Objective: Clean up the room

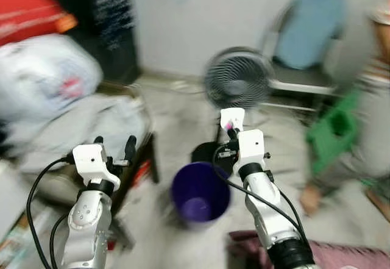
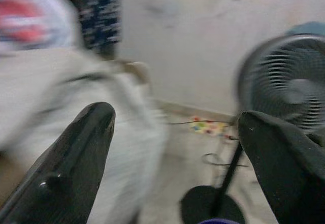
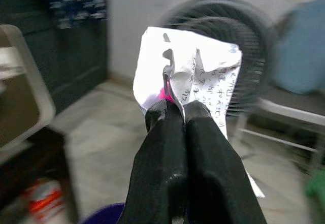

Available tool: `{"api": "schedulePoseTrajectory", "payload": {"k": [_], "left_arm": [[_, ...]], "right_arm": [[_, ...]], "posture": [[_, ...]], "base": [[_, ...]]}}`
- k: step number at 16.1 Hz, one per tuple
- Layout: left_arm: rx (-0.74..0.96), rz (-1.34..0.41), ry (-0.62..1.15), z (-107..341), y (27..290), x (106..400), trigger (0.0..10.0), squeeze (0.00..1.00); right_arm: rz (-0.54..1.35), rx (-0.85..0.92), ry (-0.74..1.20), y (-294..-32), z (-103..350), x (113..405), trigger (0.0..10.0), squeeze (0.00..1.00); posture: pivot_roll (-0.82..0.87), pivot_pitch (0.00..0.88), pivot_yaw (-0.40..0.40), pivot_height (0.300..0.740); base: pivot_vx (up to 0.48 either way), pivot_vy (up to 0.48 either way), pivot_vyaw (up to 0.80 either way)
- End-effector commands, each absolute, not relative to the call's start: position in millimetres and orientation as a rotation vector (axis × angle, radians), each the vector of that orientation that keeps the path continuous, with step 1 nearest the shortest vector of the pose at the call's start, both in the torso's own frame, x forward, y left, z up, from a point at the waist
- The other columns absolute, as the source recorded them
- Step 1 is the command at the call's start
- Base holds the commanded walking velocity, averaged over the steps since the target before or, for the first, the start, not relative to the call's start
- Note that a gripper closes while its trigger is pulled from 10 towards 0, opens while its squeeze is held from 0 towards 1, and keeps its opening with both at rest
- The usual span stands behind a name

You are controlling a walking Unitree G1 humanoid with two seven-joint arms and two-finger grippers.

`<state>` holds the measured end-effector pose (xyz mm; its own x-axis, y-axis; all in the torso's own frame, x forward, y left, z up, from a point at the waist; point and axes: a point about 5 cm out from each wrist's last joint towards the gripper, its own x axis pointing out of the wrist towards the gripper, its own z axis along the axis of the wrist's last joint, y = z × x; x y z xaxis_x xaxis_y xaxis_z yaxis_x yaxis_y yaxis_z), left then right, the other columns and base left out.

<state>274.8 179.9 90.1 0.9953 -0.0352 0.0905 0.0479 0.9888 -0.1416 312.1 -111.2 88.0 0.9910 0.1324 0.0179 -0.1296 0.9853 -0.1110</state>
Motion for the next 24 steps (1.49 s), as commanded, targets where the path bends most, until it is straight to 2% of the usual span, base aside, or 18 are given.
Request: {"api": "schedulePoseTrajectory", "payload": {"k": [1,4,8,10,14,16,18,24], "left_arm": [[-0.144,-0.071,-0.088,90,173,274,10.0,0.0],[-0.143,-0.068,-0.087,90,173,275,10.0,0.0],[-0.129,-0.05,-0.082,90,174,276,10.0,0.0],[-0.134,-0.057,-0.097,92,175,275,10.0,0.0],[-0.167,-0.269,-0.143,98,167,264,10.0,0.0],[-0.162,-0.297,-0.137,97,167,261,10.0,0.0],[-0.11,-0.259,-0.09,92,168,263,10.0,0.0],[-0.138,-0.274,-0.102,93,166,262,10.0,0.0]], "right_arm": [[0.102,-0.109,-0.014,-119,86,312,10.0,0.0],[0.106,-0.107,-0.02,-119,86,312,10.0,0.0],[0.121,-0.127,-0.025,-116,87,313,10.0,0.0],[0.121,-0.127,-0.024,-116,87,313,10.0,0.0],[0.116,-0.144,-0.02,-117,86,314,10.0,0.0],[0.114,-0.143,-0.019,-117,86,314,10.0,0.0],[0.11,-0.139,-0.017,-118,85,314,10.0,0.0],[0.111,-0.138,-0.011,-118,85,314,10.0,0.0]], "posture": [[0.0,0.035,-0.047,0.74],[0.0,0.036,-0.046,0.74],[0.0,0.035,-0.044,0.74],[0.0,0.034,-0.044,0.74],[0.0,0.039,-0.043,0.74],[0.0,0.039,-0.046,0.74],[0.0,0.04,-0.049,0.74],[0.0,0.036,-0.054,0.74]], "base": [[0.296,0.0,0.0],[0.282,0.0,0.0],[0.0,0.0,0.0],[0.0,0.0,0.8],[0.0,0.0,0.61],[0.0,0.0,0.8],[0.0,0.0,0.0],[0.046,0.0,0.0]]}}
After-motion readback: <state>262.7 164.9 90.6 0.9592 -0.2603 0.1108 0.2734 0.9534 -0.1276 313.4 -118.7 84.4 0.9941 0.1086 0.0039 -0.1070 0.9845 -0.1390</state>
